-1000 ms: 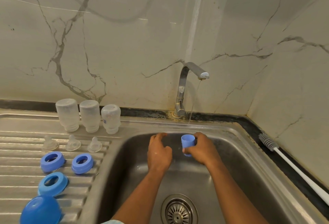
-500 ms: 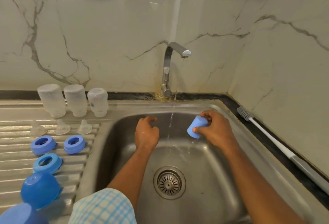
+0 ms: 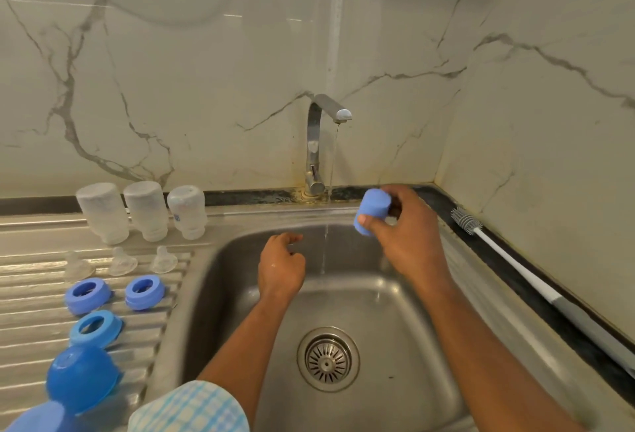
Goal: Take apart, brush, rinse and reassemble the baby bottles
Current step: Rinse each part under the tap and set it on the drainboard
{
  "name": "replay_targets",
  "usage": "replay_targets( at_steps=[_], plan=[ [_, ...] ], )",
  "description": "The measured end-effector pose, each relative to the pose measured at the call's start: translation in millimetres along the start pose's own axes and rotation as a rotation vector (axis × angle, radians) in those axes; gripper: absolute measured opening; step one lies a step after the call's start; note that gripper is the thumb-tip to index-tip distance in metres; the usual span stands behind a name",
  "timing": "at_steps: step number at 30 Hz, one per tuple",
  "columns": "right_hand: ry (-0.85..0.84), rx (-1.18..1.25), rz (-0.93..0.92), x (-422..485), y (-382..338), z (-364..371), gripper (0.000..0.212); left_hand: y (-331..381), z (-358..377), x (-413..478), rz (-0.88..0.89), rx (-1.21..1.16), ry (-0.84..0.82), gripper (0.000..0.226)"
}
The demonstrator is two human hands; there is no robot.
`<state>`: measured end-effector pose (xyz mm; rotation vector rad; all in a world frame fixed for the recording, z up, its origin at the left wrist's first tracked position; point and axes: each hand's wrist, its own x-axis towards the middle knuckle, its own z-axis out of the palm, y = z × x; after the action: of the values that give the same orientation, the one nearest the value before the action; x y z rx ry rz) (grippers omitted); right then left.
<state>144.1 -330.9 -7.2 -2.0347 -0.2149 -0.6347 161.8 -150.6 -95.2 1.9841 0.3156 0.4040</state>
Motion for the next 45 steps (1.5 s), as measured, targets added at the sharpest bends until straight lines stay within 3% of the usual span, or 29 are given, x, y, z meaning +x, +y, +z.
replay_targets(
  at_steps=[2, 4, 5, 7, 8, 9, 12, 14, 16, 17, 18, 20, 21, 24, 25, 26, 27, 28, 29, 30, 32, 33, 35, 36, 37, 39, 40, 43, 45],
  plan=[
    [0.161, 0.100, -0.094, 2, -17, -3, 0.045, 0, -1, 0, -0.004, -0.010, 0.000, 0.047],
    [0.193, 0.095, -0.120, 3, -8, 2, 0.046, 0, -1, 1, -0.004, -0.006, -0.001, 0.046],
    [0.109, 0.038, -0.051, 1, 4, 6, 0.044, -1, -2, 2, -0.010, -0.004, -0.003, 0.046],
    [-0.242, -0.238, 0.176, -8, 31, 15, 0.032, -2, -1, 2, -0.016, 0.001, -0.008, 0.046],
    [-0.297, -0.335, 0.196, -11, 36, 15, 0.026, -3, -1, 2, -0.017, 0.006, -0.009, 0.047],
    [-0.236, -0.339, 0.200, -8, 33, 13, 0.021, -2, 0, 3, -0.020, 0.008, -0.008, 0.047],
    [0.215, -0.031, -0.086, 6, 15, 7, 0.031, -3, 1, 6, -0.039, 0.004, -0.009, 0.048],
    [0.103, -0.116, -0.054, 2, 24, 14, 0.029, -3, 2, 6, -0.040, 0.016, -0.018, 0.049],
    [-0.241, -0.368, 0.202, -8, 48, 25, 0.025, -2, 1, 3, -0.029, 0.027, -0.030, 0.050],
    [-0.238, -0.410, 0.261, -9, 49, 24, 0.025, -2, 1, 2, -0.026, 0.025, -0.031, 0.049],
    [-0.101, -0.321, 0.229, -3, 44, 21, 0.026, -1, 1, 3, -0.024, 0.023, -0.031, 0.049],
    [0.222, -0.119, -0.064, 7, 31, 16, 0.035, -2, 1, 4, -0.027, 0.013, -0.017, 0.049],
    [0.220, -0.138, -0.092, 4, 27, 16, 0.036, -3, 1, 4, -0.027, 0.018, -0.017, 0.049],
    [-0.276, -0.293, 0.289, -16, 47, 29, 0.027, -4, 1, 0, -0.032, 0.033, -0.022, 0.049],
    [-0.261, -0.305, 0.317, -15, 46, 28, 0.022, -3, 1, 0, -0.031, 0.028, -0.019, 0.048],
    [-0.101, -0.210, 0.258, -8, 42, 25, 0.018, -2, 1, 1, -0.031, 0.025, -0.019, 0.048],
    [0.150, -0.094, 0.080, -3, 31, 19, 0.020, -2, 1, 2, -0.032, 0.020, -0.017, 0.048],
    [0.267, -0.063, -0.061, 3, 30, 19, 0.028, -3, 1, 3, -0.037, 0.015, -0.012, 0.048],
    [0.271, -0.098, -0.130, 2, 23, 18, 0.032, -5, 1, 5, -0.038, 0.022, -0.013, 0.048],
    [0.142, -0.158, -0.064, -3, 28, 19, 0.032, -5, 2, 4, -0.039, 0.041, -0.025, 0.049],
    [-0.186, -0.294, 0.228, -13, 45, 28, 0.027, -9, 2, 3, -0.038, 0.059, -0.023, 0.049],
    [-0.157, -0.306, 0.229, -10, 48, 28, 0.026, -8, 2, 4, -0.036, 0.057, -0.017, 0.049],
    [0.207, -0.137, 0.006, 1, 38, 24, 0.028, -7, 2, 6, -0.036, 0.044, -0.004, 0.049],
    [0.247, -0.141, -0.070, 4, 36, 24, 0.031, -7, 2, 7, -0.038, 0.039, 0.003, 0.049],
    [0.168, -0.199, -0.080, 3, 31, 22, 0.031, -7, 2, 7, -0.038, 0.041, 0.003, 0.049],
    [-0.211, -0.355, 0.188, -9, 42, 29, 0.028, -6, 4, 5, -0.033, 0.059, -0.008, 0.051],
    [-0.215, -0.361, 0.233, -11, 45, 30, 0.027, -5, 4, 5, -0.024, 0.061, -0.011, 0.051],
    [0.133, -0.187, 0.049, 1, 35, 27, 0.036, 1, 0, 12, -0.005, 0.034, 0.009, 0.055],
    [0.030, -0.183, 0.060, 0, 31, 27, 0.042, 8, -1, 25, 0.011, 0.057, -0.011, 0.060]
  ],
)
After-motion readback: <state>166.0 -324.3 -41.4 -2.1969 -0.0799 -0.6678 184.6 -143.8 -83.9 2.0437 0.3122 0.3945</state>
